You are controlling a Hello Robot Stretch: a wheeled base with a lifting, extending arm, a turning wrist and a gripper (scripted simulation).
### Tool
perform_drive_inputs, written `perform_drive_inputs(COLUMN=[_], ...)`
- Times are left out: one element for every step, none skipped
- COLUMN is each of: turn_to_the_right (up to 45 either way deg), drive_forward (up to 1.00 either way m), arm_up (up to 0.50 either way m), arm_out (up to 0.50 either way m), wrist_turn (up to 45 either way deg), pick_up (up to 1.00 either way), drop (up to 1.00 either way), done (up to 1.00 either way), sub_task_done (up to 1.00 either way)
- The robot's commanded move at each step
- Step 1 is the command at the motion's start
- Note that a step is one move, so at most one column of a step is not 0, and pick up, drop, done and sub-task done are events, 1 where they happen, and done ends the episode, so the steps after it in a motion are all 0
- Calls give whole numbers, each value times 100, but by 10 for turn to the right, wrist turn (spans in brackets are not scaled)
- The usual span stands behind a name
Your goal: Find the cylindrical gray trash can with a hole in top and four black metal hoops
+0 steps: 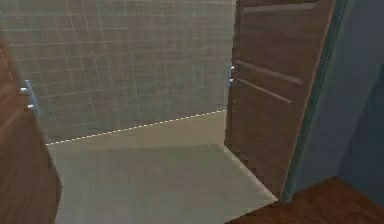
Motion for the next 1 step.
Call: perform_drive_inputs(turn_to_the_right=[0], drive_forward=[100], arm_up=[0], arm_out=[0], wrist_turn=[0], pick_up=[0], drop=[0], done=[0], sub_task_done=[0])
